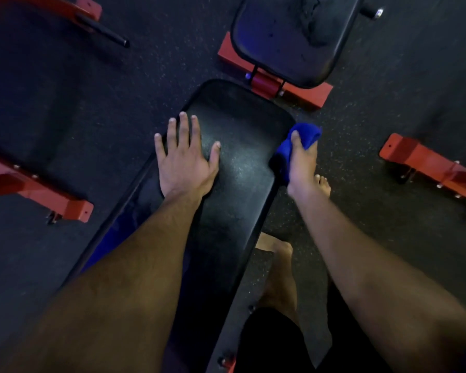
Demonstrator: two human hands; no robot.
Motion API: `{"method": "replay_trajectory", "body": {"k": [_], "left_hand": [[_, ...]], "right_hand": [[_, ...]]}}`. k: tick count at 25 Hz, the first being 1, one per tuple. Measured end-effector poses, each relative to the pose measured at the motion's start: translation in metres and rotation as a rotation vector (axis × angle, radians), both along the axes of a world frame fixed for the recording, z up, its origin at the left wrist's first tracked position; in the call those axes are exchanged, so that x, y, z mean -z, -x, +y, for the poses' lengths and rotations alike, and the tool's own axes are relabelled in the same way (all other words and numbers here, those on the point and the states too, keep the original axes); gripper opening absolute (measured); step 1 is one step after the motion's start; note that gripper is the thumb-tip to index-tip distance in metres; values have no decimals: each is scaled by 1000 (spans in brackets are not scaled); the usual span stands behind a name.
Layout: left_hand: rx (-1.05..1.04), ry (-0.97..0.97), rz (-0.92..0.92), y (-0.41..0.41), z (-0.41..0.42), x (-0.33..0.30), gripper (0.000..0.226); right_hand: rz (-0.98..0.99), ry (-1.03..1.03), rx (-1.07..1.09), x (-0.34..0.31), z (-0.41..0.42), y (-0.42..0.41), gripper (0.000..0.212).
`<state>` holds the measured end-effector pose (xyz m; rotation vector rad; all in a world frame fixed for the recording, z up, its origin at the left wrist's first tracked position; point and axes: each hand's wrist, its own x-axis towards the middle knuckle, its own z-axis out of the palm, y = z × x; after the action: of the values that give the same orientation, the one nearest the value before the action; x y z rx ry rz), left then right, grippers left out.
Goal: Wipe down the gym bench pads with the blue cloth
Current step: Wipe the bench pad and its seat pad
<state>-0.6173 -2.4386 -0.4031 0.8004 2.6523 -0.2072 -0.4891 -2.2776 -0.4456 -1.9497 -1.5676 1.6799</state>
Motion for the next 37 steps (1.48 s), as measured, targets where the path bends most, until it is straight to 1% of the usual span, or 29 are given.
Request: {"method": "replay_trajectory", "body": {"k": [2,3,4,5,6,7,8,9,10,11,12,13,14,15,18,19,21,23,25,26,28,30,33,35,36,37], "left_hand": [[-10,-6,0,1,0,0,76],[-12,-10,4,0,-1,0,76],[-12,-10,7,-1,-1,1,76],[-13,-7,7,-1,-1,1,76],[-15,-8,5,0,-1,2,76],[-15,-10,3,0,-1,2,76],[-14,-10,4,0,-1,2,76],[-12,-11,7,1,-1,2,76],[-13,-9,6,1,-1,3,75],[-15,-8,3,1,-2,3,75],[-17,-6,3,1,-2,4,75],[-14,-4,7,1,-3,4,76],[-11,1,8,1,-3,4,76],[-10,1,10,2,-3,4,76],[8,14,23,3,-2,4,74],[3,23,28,4,-3,2,72],[-23,28,-17,5,-4,-7,69],[-24,-23,-74,3,3,-16,63],[-17,-147,-215,4,2,-34,54],[-38,-192,-248,-3,-9,-46,51],[-101,-199,-260,-23,-44,-72,50],[-136,-116,-264,-53,-87,-99,56],[-114,5,-210,-84,-116,-110,63],[-67,54,-129,-84,-117,-103,66],[-70,54,-87,-83,-116,-98,67],[-72,47,-80,-82,-115,-96,67]], "right_hand": [[-100,15,-69,-4,-44,-37,32],[-98,93,-2,7,-43,-60,26],[-141,179,-22,12,-38,-72,26],[-174,301,36,20,-25,-82,33],[-253,309,15,26,-14,-83,36],[-207,238,66,28,-12,-75,33],[-97,170,143,15,-14,-57,28],[-73,56,147,12,-15,-40,26],[-31,4,162,5,-18,-17,28],[28,-18,158,9,-5,-4,30],[64,10,146,13,12,9,30],[57,49,119,19,35,16,30],[10,37,66,24,49,21,28],[7,-8,15,27,57,20,25],[-10,-198,-218,17,57,6,21],[-30,-246,-287,11,60,4,21],[16,-310,-393,-11,79,6,28],[65,-359,-547,-44,96,23,37],[86,-392,-740,-65,112,43,43],[111,-410,-857,-74,115,61,43],[165,-401,-1098,-84,112,110,40],[201,-384,-1333,-83,97,161,35],[266,-291,-1654,-71,43,232,31],[328,-290,-1926,-57,-11,247,30],[339,-307,-2103,-49,-37,244,30],[338,-328,-2220,-41,-54,236,31]]}}
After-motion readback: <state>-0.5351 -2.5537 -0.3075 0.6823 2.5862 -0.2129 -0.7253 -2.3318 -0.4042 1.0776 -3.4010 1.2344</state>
